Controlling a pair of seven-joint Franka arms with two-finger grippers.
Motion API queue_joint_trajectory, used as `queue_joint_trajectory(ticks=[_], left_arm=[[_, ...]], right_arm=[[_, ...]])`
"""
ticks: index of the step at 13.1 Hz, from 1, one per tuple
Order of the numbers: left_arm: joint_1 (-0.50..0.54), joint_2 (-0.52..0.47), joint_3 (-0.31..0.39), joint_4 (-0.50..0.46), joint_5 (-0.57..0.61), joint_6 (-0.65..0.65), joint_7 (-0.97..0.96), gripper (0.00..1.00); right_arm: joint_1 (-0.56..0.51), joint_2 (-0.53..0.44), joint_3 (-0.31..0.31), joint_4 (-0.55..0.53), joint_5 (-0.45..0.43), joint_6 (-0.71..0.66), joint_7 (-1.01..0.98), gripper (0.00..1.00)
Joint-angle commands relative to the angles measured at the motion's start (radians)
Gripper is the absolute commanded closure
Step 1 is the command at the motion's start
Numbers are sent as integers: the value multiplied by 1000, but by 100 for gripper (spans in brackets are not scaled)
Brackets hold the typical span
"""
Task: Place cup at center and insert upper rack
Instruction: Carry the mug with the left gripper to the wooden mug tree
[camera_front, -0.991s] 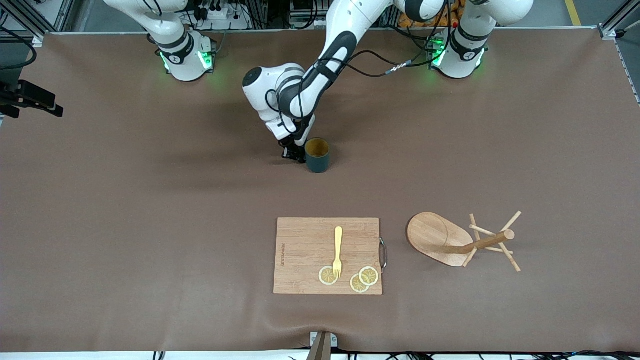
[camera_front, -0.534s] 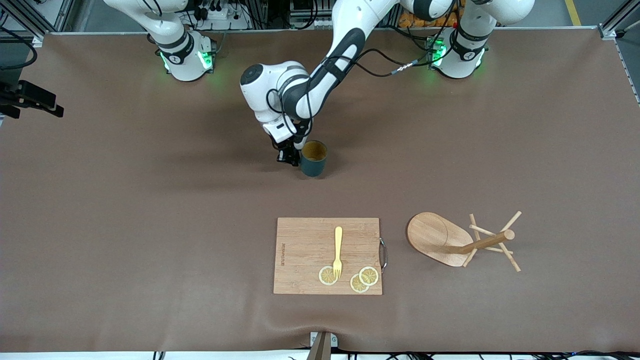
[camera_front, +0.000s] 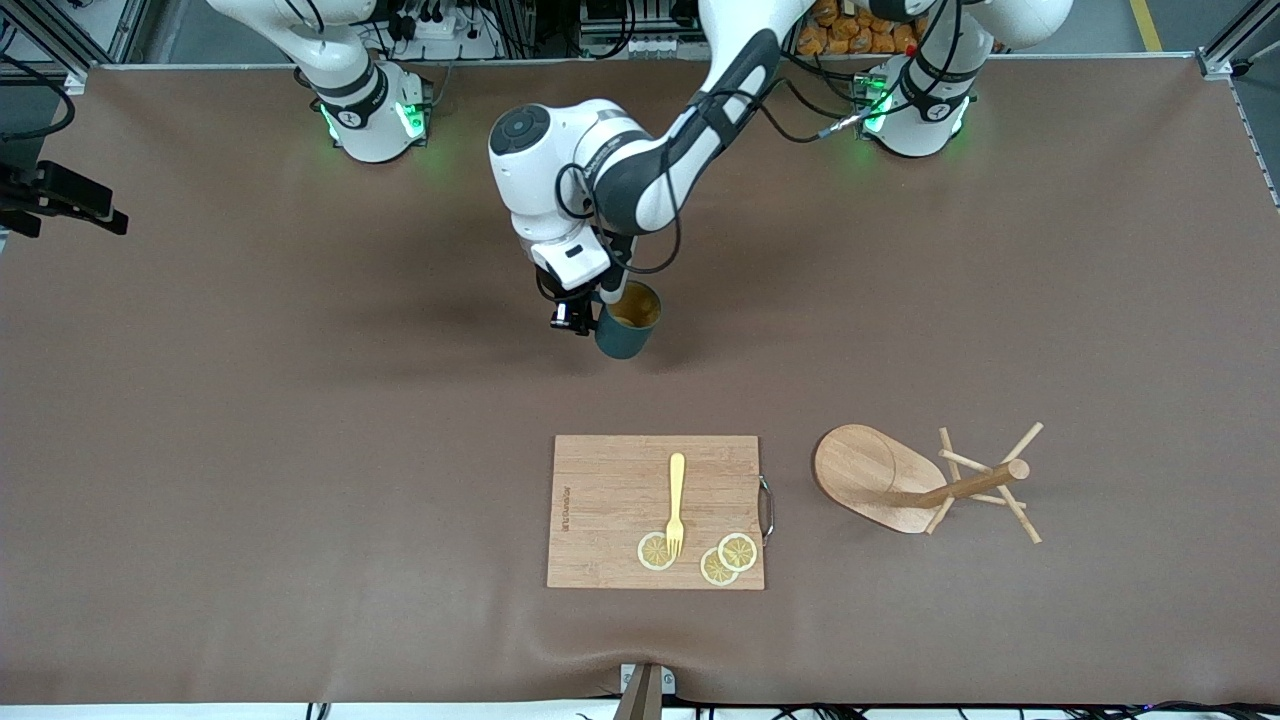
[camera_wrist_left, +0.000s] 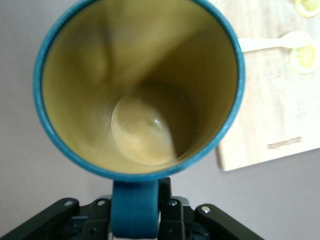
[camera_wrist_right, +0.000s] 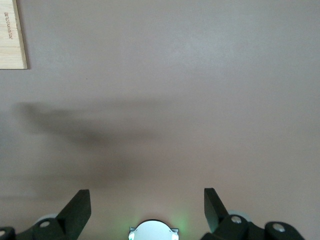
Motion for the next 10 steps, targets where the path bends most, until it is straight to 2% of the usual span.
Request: queue_joint_trajectory(ticks=[1, 6, 8, 10], left_arm=[[44, -111, -1, -25, -69, -25, 59, 100], [164, -246, -1, -34, -244, -25, 194, 100], [213, -271, -4, -34, -293, -54, 233, 100], [271, -301, -4, -34, -394, -85, 304, 100]], right_arm=[[-11, 4, 9, 10, 16, -9, 4, 0], [-11, 4, 9, 10, 16, -9, 5, 0], [-11, 4, 9, 7, 16, -11, 5, 0], [-10, 4, 9, 5, 16, -31, 8, 0]])
